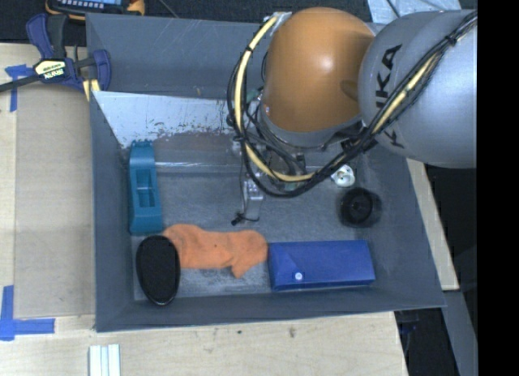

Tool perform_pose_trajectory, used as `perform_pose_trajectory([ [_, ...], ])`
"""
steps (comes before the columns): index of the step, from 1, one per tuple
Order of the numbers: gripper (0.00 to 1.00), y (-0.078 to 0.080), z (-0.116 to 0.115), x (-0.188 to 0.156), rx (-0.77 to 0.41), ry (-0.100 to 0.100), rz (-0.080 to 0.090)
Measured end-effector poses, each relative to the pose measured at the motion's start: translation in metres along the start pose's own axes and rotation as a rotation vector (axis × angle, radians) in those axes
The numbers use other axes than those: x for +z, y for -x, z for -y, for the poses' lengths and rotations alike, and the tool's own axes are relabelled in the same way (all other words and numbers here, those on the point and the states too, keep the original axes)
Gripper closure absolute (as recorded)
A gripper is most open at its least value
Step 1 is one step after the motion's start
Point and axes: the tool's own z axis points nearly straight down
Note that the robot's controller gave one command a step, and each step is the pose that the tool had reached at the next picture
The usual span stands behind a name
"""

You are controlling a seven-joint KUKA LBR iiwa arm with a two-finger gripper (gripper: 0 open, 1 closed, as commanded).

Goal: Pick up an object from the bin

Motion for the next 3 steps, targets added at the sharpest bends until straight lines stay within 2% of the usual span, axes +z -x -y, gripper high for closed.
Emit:
perform_pose_trajectory([
  [1,0.00,0.001,0.001,-0.005,0.003,0.002,0.009],
  [2,0.00,-0.027,-0.038,0.033,-0.045,0.001,0.011],
  [3,0.00,-0.042,-0.028,0.057,-0.058,0.004,0.007],
])
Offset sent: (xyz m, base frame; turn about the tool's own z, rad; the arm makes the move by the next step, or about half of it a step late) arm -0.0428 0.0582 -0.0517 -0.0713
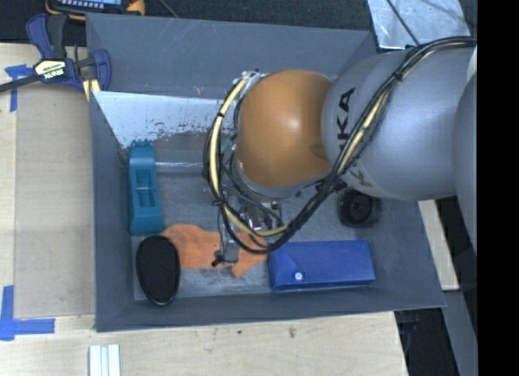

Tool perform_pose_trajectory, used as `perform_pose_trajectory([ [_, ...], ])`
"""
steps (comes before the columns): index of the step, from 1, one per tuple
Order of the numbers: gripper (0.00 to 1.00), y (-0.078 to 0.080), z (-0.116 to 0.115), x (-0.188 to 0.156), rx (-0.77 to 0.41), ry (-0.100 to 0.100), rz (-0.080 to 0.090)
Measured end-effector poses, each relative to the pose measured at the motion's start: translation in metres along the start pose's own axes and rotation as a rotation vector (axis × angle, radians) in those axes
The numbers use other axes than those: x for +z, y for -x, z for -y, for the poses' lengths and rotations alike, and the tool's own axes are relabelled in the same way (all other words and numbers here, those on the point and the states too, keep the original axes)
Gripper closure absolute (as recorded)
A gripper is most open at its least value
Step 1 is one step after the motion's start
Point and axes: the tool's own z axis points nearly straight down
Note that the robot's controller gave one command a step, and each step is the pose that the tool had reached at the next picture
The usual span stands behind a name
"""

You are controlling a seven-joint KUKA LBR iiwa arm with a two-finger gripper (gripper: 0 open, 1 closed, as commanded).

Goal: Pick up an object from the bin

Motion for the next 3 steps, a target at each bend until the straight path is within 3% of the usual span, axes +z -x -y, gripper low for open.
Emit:
perform_pose_trajectory([
  [1,0.00,0.007,0.033,0.042,-0.077,-0.004,0.002],
  [2,1.00,0.037,-0.015,0.080,-0.379,-0.002,0.001],
  [3,1.00,0.037,-0.014,0.080,-0.379,-0.002,0.001],
])
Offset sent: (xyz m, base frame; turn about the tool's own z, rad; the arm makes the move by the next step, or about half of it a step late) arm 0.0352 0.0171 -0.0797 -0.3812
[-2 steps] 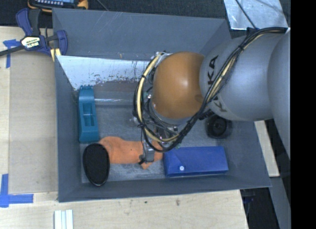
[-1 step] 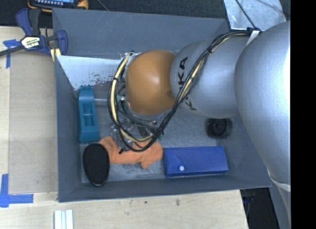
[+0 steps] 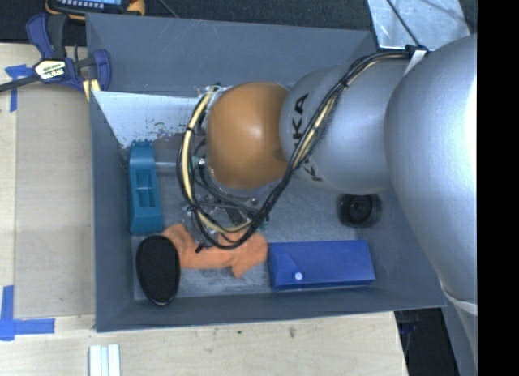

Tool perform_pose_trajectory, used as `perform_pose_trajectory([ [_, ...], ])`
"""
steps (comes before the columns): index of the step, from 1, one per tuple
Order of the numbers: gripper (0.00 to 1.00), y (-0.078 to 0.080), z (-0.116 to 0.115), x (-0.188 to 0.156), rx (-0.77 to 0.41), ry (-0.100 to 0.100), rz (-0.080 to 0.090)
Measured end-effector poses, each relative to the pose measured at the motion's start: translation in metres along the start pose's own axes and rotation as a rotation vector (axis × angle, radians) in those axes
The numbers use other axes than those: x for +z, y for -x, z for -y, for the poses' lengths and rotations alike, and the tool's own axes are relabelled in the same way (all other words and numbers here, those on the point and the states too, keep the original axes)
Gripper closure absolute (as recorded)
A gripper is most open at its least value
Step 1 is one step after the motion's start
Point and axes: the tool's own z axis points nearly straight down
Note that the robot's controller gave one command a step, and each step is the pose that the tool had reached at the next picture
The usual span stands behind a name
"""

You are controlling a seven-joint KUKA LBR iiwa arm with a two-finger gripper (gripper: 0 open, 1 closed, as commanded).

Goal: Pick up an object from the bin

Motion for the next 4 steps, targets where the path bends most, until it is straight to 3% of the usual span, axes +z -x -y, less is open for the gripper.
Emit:
perform_pose_trajectory([
  [1,1.00,-0.009,0.015,0.005,-0.053,0.000,0.000],
  [2,0.00,-0.046,0.065,0.018,-0.099,0.000,-0.003],
  [3,1.00,-0.046,0.064,0.018,-0.097,0.000,-0.003],
  [4,1.00,-0.046,0.064,0.018,-0.097,0.000,-0.003],
])
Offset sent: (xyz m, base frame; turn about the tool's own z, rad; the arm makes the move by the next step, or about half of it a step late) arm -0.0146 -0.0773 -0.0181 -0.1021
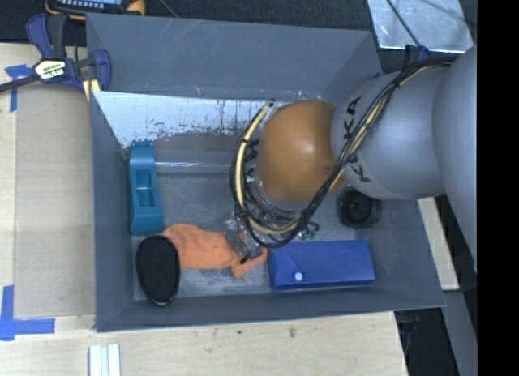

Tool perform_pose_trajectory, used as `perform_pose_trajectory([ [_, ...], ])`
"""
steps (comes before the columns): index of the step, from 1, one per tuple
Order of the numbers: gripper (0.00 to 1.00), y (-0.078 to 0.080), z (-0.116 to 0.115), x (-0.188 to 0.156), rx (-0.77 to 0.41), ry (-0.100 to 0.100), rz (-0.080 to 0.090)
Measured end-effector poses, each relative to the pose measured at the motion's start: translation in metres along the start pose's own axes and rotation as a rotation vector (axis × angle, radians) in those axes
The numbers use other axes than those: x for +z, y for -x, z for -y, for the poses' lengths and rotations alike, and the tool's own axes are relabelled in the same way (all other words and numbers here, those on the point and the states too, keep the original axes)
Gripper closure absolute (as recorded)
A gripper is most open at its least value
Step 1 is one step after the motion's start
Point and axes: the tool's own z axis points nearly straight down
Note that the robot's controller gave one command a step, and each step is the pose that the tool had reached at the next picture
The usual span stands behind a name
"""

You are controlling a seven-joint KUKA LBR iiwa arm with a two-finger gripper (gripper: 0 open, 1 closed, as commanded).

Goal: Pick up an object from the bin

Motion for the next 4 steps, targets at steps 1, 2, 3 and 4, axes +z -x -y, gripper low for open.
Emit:
perform_pose_trajectory([
  [1,0.00,0.004,0.071,0.015,-0.263,-0.003,0.006],
  [2,1.00,0.006,0.069,0.013,-0.265,-0.002,0.007],
  [3,1.00,0.006,0.069,0.013,-0.265,-0.002,0.007],
  [4,1.00,-0.020,0.014,0.012,-0.304,-0.010,0.014],
])
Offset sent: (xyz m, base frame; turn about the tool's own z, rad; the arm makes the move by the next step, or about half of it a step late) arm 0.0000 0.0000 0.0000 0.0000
